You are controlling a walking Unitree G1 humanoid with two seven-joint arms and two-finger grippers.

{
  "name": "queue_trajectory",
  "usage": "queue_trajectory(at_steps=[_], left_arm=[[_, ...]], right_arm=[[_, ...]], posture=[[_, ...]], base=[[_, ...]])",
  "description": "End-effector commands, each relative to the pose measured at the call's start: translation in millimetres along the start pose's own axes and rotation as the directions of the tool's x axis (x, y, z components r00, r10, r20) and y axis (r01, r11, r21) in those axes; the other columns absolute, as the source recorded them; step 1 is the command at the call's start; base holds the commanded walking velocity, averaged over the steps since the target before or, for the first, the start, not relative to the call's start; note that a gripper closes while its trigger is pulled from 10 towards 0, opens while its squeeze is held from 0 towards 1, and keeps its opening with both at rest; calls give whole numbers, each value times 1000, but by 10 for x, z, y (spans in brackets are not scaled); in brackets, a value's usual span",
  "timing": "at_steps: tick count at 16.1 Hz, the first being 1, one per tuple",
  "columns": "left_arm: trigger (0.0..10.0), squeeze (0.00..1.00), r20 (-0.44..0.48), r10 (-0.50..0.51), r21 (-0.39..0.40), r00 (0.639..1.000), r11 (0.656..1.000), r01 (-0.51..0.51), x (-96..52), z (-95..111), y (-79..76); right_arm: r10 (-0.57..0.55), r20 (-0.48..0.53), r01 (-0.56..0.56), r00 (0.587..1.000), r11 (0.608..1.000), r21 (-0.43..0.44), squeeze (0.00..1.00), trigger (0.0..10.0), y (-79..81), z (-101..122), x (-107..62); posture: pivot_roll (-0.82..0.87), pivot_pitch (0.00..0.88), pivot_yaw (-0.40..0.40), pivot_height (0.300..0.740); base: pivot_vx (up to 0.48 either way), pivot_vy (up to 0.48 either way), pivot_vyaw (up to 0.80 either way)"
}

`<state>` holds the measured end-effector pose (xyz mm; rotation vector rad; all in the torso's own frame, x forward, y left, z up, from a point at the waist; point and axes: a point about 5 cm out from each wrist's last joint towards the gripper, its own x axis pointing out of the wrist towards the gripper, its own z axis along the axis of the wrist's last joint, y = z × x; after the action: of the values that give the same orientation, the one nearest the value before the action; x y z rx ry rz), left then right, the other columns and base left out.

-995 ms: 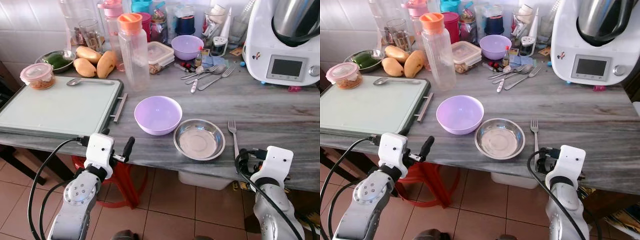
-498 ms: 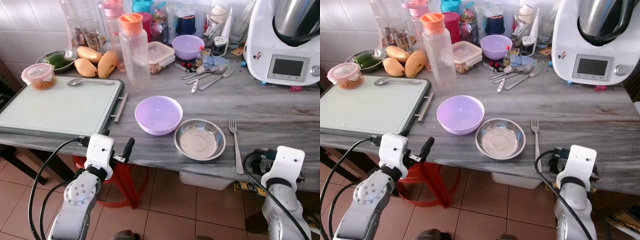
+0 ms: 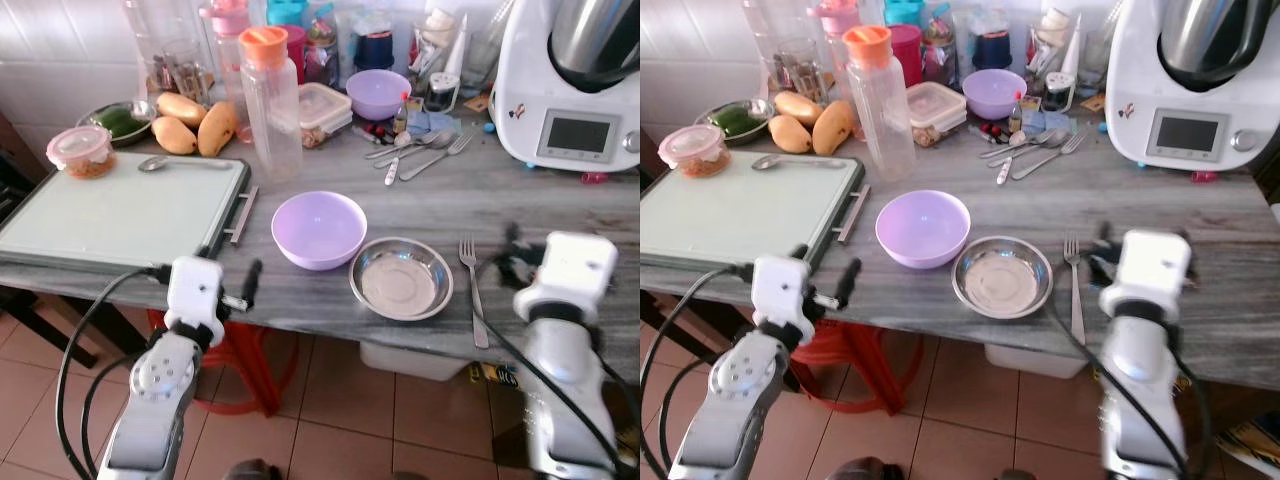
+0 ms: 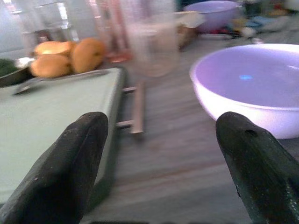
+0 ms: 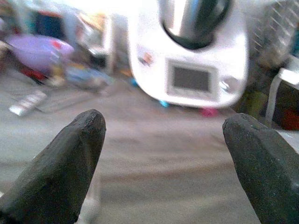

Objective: Setting the table

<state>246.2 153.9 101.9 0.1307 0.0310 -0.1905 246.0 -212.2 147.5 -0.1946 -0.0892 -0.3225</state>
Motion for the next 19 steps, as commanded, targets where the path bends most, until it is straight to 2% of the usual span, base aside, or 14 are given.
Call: queue_trajectory(at_steps=[1,4,6,12,15,19], left_arm=[[10000,0,-20,55,-1,998,998,-55,2,-42,69],[10000,0,-2,106,-15,994,994,-106,18,-32,72],[10000,0,24,125,-26,992,992,-125,74,21,68],[10000,0,32,138,-39,990,990,-137,161,18,29],[10000,0,43,139,-40,989,990,-137,234,34,24],[10000,0,51,145,-36,988,989,-143,260,33,39]], right_arm=[[32,20,-32,999,999,17,0,10000,71,9,-3],[101,29,-102,994,995,14,0,10000,221,-68,-36],[124,32,-125,992,992,12,0,10000,251,-95,-32],[153,54,-153,987,988,0,0,10000,249,-129,-18],[133,42,-134,990,990,44,0,10000,212,-171,-26],[171,37,-173,985,982,74,0,10000,273,-188,-54]], posture=[[-37,0,57,740],[-22,0,33,740],[-18,0,21,740],[-44,0,24,740],[-47,0,31,740],[-38,0,27,740]], base=[[0,0,0],[0,0,0],[0,0,0],[-120,0,0],[-254,0,0],[-265,0,0]])
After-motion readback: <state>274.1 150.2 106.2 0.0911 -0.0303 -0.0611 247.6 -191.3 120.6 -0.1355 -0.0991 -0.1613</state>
